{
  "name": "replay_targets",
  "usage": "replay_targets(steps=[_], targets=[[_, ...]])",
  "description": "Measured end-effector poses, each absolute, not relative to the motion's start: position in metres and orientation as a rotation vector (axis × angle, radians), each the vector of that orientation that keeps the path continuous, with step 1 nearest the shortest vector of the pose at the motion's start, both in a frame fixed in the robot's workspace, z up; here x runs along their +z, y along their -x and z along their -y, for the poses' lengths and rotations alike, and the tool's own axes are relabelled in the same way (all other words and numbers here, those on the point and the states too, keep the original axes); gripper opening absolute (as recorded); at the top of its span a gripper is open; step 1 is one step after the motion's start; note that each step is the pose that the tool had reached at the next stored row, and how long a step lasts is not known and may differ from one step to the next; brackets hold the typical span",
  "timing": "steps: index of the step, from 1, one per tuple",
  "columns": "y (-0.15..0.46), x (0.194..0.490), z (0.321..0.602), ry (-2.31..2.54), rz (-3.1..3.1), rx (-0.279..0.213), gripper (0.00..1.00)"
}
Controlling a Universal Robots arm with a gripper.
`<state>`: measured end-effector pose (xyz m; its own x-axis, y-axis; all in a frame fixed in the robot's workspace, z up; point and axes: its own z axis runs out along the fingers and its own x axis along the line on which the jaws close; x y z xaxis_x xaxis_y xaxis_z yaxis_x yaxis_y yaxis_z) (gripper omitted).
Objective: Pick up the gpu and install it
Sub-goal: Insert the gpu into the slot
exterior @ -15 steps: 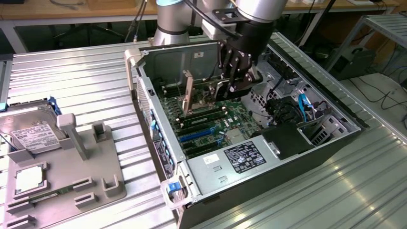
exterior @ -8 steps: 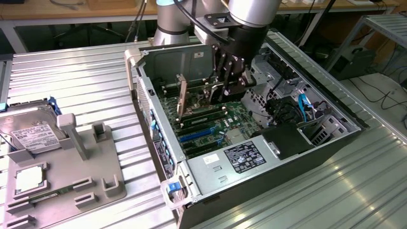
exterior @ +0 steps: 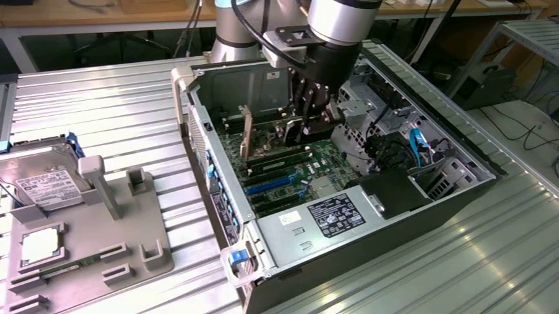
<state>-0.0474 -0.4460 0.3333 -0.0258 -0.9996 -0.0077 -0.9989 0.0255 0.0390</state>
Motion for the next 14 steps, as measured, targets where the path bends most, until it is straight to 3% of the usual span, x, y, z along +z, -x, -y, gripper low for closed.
replay_targets(steps=[14], targets=[[0.055, 0.315, 0.442, -2.187, 2.222, -0.044, 0.28]])
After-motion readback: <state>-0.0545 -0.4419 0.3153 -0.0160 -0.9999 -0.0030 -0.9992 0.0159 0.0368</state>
